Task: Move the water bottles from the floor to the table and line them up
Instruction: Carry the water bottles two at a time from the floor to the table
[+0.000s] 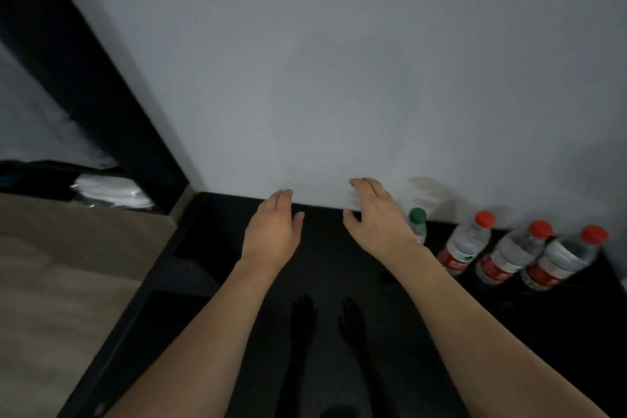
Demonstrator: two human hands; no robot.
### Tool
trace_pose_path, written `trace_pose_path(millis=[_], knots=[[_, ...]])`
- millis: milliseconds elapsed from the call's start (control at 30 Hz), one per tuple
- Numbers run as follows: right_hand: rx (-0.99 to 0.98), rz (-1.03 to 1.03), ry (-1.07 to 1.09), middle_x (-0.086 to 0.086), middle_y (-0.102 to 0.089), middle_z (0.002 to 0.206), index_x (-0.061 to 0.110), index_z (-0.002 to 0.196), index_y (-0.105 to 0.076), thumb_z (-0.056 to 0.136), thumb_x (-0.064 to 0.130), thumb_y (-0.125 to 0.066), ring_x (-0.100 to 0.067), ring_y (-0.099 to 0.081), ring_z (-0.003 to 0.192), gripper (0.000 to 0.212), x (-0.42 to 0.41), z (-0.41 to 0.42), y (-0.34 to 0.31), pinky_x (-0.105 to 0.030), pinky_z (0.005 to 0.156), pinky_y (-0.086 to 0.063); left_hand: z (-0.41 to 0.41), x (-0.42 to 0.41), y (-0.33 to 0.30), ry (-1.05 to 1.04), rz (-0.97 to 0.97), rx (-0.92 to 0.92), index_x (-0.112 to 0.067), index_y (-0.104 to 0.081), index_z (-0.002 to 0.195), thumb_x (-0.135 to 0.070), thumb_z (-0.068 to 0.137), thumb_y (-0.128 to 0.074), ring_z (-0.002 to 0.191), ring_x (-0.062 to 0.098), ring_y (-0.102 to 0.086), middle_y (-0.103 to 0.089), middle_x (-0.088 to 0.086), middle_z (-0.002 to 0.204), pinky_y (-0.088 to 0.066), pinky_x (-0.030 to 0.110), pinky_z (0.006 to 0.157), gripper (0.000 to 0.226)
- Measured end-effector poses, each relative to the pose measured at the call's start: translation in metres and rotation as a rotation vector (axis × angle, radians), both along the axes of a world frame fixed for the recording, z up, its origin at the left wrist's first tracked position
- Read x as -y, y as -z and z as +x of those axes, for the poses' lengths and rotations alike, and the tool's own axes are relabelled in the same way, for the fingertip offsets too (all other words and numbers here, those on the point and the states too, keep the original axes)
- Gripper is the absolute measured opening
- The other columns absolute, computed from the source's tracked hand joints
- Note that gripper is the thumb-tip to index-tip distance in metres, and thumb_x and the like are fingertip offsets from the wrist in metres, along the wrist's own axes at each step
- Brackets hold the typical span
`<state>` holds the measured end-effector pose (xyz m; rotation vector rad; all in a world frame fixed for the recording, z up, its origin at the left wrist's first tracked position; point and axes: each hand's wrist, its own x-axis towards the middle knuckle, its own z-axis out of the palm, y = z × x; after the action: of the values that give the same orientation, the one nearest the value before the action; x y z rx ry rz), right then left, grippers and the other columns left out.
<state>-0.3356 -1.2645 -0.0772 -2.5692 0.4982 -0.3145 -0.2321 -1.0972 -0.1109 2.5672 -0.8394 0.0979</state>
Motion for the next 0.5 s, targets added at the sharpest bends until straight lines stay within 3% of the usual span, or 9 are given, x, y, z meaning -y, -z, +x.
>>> trace_pose_path(millis=[500], knots=[[-0.043,-0.046,-0.404,-0.004,-0.036,0.147,0.015,0.146,-0.034,0.092,0.026,-0.055,-0.023,-0.037,0.134,0.059,-0.287,0.106,-0.028,-0.036,0.111,-0.034,0.043,-0.319,-0.033,-0.428,-0.035,0.03,-0.002,-0.049,0.139,-0.024,0.098,-0.056,0.126,0.035,-0.049,-0.052,0.017,0.139,-0.04,0.043,0.106,0.047]])
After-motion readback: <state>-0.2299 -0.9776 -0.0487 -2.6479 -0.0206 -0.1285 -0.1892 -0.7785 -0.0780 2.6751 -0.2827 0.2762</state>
